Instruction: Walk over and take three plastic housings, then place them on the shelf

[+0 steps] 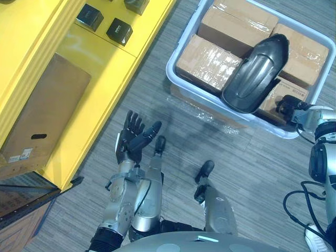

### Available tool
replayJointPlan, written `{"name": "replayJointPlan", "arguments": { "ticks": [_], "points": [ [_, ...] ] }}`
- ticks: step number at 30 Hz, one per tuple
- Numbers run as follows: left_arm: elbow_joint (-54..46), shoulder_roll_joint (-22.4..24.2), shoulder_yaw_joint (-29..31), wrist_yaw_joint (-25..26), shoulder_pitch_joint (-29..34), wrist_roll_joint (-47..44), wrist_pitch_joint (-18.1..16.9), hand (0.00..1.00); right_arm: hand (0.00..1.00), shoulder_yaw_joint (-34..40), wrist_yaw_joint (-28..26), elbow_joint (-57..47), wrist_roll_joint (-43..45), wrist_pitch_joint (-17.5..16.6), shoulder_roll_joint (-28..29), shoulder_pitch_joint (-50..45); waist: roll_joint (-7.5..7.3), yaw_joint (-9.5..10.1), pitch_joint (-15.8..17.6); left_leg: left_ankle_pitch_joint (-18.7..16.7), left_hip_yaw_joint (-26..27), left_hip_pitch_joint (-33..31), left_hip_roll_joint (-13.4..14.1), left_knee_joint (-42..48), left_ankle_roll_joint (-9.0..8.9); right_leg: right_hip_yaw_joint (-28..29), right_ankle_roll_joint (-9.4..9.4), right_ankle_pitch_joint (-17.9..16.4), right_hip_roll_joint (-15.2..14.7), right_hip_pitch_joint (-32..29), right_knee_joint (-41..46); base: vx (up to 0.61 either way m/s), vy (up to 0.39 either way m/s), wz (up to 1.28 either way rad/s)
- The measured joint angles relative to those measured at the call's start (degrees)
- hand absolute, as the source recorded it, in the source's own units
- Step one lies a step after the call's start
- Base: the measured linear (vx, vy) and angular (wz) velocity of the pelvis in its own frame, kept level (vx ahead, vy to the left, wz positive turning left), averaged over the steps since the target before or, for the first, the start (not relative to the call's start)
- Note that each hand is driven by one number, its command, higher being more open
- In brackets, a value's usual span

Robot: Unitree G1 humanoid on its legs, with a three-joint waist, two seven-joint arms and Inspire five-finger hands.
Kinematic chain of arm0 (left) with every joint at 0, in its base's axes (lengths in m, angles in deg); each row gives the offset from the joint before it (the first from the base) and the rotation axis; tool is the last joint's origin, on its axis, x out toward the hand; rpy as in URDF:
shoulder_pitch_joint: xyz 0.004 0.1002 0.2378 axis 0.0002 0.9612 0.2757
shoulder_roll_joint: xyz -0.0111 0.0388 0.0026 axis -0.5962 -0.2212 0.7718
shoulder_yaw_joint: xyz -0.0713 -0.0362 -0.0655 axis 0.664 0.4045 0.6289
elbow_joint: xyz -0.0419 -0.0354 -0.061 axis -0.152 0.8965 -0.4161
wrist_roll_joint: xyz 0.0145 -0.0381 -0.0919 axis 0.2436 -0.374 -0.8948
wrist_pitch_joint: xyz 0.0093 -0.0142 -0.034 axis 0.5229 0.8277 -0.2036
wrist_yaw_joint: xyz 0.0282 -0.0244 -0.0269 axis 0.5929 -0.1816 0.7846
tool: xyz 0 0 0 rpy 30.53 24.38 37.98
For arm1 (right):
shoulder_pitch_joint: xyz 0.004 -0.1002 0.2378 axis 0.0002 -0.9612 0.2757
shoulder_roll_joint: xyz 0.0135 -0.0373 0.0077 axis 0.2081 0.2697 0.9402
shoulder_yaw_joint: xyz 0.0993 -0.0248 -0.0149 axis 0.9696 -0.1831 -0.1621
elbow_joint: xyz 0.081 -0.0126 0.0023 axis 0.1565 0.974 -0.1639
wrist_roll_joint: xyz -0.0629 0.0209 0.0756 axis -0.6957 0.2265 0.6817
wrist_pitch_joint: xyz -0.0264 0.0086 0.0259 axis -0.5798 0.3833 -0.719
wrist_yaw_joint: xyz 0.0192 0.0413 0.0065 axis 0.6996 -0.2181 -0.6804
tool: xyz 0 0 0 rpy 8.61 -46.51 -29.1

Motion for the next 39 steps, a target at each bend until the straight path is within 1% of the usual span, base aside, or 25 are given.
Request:
{"name": "replayJointPlan", "arguments": {
  "ticks": [4,6,8,9,10,11,12,13,15,17,18,19,20,22,23,25,27,28,33,35,36,38,39],
  "points": [
    [-0.01,0.06,-0.62,-0.64,0.04,0.0,-0.11,1.0,1.0,-0.11,2.11,0.58,-0.64,-3.91,-0.15,0.01,0.29,0.03,0.12,0.0,-0.09,-0.02,-0.01,0.0,0.0,-0.07,0.01,-0.01,-0.01,0.0,0.06,0.0,0.0,0.0],
    [0.0,0.11,-1.4,-0.65,0.28,0.01,-0.8,1.0,1.0,-1.14,5.36,0.25,-0.57,-7.73,-0.2,0.03,0.47,0.03,0.08,0.01,-0.08,-0.02,0.01,0.0,0.01,-0.05,0.01,-0.01,0.01,-0.02,0.07,0.0,0.0,0.0],
    [0.0,0.62,-1.78,-0.65,0.5,0.01,-1.62,1.0,1.0,-3.63,8.72,-2.87,-0.36,-9.66,-0.22,-0.02,0.5,-0.14,0.08,0.03,0.06,-0.01,0.03,0.0,0.01,0.09,0.01,-0.01,0.01,-0.1,0.07,0.0,-0.013,-0.03],
    [0.02,1.03,-1.78,-0.64,0.63,0.01,-2.22,1.0,1.0,-4.77,11.14,-6.76,0.88,-11.04,-0.23,-0.1,0.51,-0.51,0.08,0.03,0.27,0.01,0.07,0.0,0.01,0.26,0.01,0.01,0.0,-0.22,0.11,0.0,-0.025,-0.08],
    [0.01,1.16,-1.75,-0.64,0.68,0.01,-2.51,1.0,1.0,-4.83,12.38,-9.19,1.62,-11.74,-0.23,-0.2,0.51,-0.8,0.08,0.03,0.42,0.01,0.09,0.01,0.01,0.37,0.02,0.02,0.0,-0.32,0.12,0.0,-0.025,-0.11],
    [0.01,1.33,-1.75,-0.65,0.8,0.02,-2.84,1.0,1.0,-4.83,14.51,-14.52,2.65,-13.21,-0.23,-0.3,0.53,-1.18,0.07,0.03,0.76,0.01,0.14,0.01,0.01,0.8,0.03,0.05,0.01,-0.56,0.17,0.0,-0.021,-0.11],
    [0.01,1.43,-1.71,-0.65,0.9,0.02,-3.0,1.0,1.0,-4.81,15.65,-17.74,3.09,-14.08,-0.23,-0.53,0.53,-1.39,0.07,0.03,0.9,0.02,0.16,0.01,0.01,1.05,0.04,0.06,0.01,-0.68,0.19,0.02,-0.039,-0.15],
    [-0.04,2.1,-1.39,-0.64,1.36,0.05,-3.64,1.0,1.0,-4.51,18.47,-26.9,3.74,-17.13,-0.24,-2.15,0.53,-1.91,0.07,0.02,1.33,0.16,0.19,0.02,0.0,1.52,0.05,0.08,0.0,-0.79,0.19,0.03,-0.034,-0.11],
    [-0.09,2.7,-0.95,-0.55,1.51,0.06,-3.7,1.0,1.0,-3.92,20.01,-33.26,3.73,-18.87,-0.24,-4.3,0.53,-2.07,0.07,0.01,1.54,0.29,0.2,0.02,-0.02,1.67,0.05,0.08,0.0,-0.77,0.2,0.02,-0.027,-0.07],
    [-0.12,3.39,0.14,-0.36,1.59,0.07,-3.71,1.0,1.0,-1.77,21.74,-45.14,3.42,-22.04,0.58,-10.29,0.43,-2.43,0.09,-0.03,2.01,0.56,0.22,0.02,-0.07,1.97,0.04,0.07,0.0,-0.71,0.26,0.03,-0.031,-0.06],
    [-0.12,3.4,0.57,-0.25,1.66,0.07,-3.72,1.0,1.0,-0.96,22.11,-47.69,3.03,-22.6,1.43,-11.85,0.34,-2.6,0.1,-0.06,2.26,0.76,0.23,0.02,-0.1,2.22,0.04,0.07,0.0,-0.64,0.29,0.03,-0.027,-0.18],
    [-0.13,3.34,1.82,0.03,2.06,0.13,-3.82,1.0,1.0,1.07,23.14,-54.16,1.93,-23.68,4.54,-16.41,-0.1,-3.06,0.1,-0.19,3.06,1.5,0.25,0.01,-0.21,3.11,0.04,0.07,-0.01,-0.44,0.31,0.02,-0.016,-0.21],
    [-0.14,3.39,2.39,0.16,2.15,0.15,-3.86,1.0,1.0,1.94,23.55,-56.93,1.52,-23.86,5.78,-18.69,-0.23,-3.13,0.11,-0.28,3.4,1.78,0.25,0.01,-0.32,3.33,0.04,0.07,-0.05,-0.37,0.31,0.02,-0.021,-0.22],
    [-0.38,3.57,4.07,0.66,2.33,0.18,-3.97,1.0,1.0,5.35,24.41,-64.36,0.89,-24.85,9.61,-27.3,-0.54,-3.78,0.14,-0.45,3.76,2.26,0.27,0.0,-0.49,3.46,0.04,0.03,-0.06,0.01,0.31,0.0,-0.017,-0.09],
    [-0.63,3.59,5.92,1.19,2.75,0.17,-4.84,1.0,1.0,7.51,24.89,-68.57,0.89,-25.31,13.65,-34.0,-1.38,-4.97,0.2,-0.79,3.98,2.29,0.34,-0.01,-0.44,3.61,0.03,-0.01,0.01,-0.08,0.31,-0.01,-0.012,-0.08],
    [-0.65,3.54,7.76,2.17,2.8,0.2,-4.95,1.0,1.0,9.35,25.07,-70.21,0.41,-25.77,17.93,-40.1,-2.59,-5.61,0.26,-1.14,4.83,2.38,0.34,-0.02,-0.33,4.54,0.05,-0.03,0.04,-0.49,0.32,-0.01,-0.006,-0.22],
    [-0.77,3.27,9.54,3.57,3.46,0.31,-4.95,1.0,1.0,10.76,24.54,-70.7,-0.36,-25.84,24.24,-48.59,-4.44,-7.18,0.59,-1.98,5.99,2.61,0.32,-0.04,-0.43,5.33,0.12,-0.03,-0.06,-0.88,0.31,0.0,-0.004,-0.25],
    [-5.17,3.25,12.88,4.42,5.95,0.48,-4.91,1.0,1.0,11.09,21.09,-70.95,1.03,-35.02,30.54,-54.34,-5.77,-9.26,0.59,-2.47,7.29,4.14,1.12,-0.02,-0.41,7.09,-0.13,0.19,1.02,-0.08,0.06,0.0,-0.001,-0.09],
    [-5.18,3.22,12.88,4.43,5.95,0.48,-4.91,1.0,1.0,11.08,21.05,-70.86,1.05,-35.02,30.54,-54.31,-5.76,-9.19,0.58,-2.47,7.3,4.32,1.08,-0.01,-0.42,7.09,-0.13,0.19,1.01,0.08,0.06,0.0,0.0,0.0],
    [-5.18,3.18,12.88,4.35,5.97,0.55,-4.85,1.0,1.0,11.03,20.33,-70.4,1.7,-35.05,30.54,-54.13,-5.76,-8.84,0.57,-2.57,7.36,4.98,1.03,-0.01,-0.55,7.13,-0.13,0.19,1.0,0.68,0.07,0.01,-0.001,-0.02],
    [-5.26,3.11,12.86,3.91,5.99,2.47,-4.77,1.0,1.0,10.98,19.03,-68.71,2.49,-35.96,30.54,-53.33,-5.71,-8.43,0.45,-2.57,7.38,5.98,1.01,-0.01,-0.55,7.12,-0.13,0.19,0.98,1.59,0.08,0.0,0.0,0.0],
    [-5.83,2.93,12.6,3.08,6.03,2.95,-4.61,1.0,1.0,10.97,18.37,-67.28,2.92,-36.58,30.54,-52.85,-5.63,-8.18,0.18,-2.58,7.24,6.24,0.98,-0.02,-0.56,6.94,-0.16,0.13,0.94,1.98,0.08,-0.02,0.002,0.11],
    [-10.15,0.63,10.76,1.1,6.13,5.25,-4.41,1.0,1.0,9.74,14.97,-59.78,7.23,-38.86,30.46,-46.59,-5.58,-7.42,-0.25,-2.65,5.98,6.09,0.95,-0.06,-0.63,6.08,-0.25,0.0,1.0,2.5,0.15,-0.06,0.003,0.25]
  ]
}}
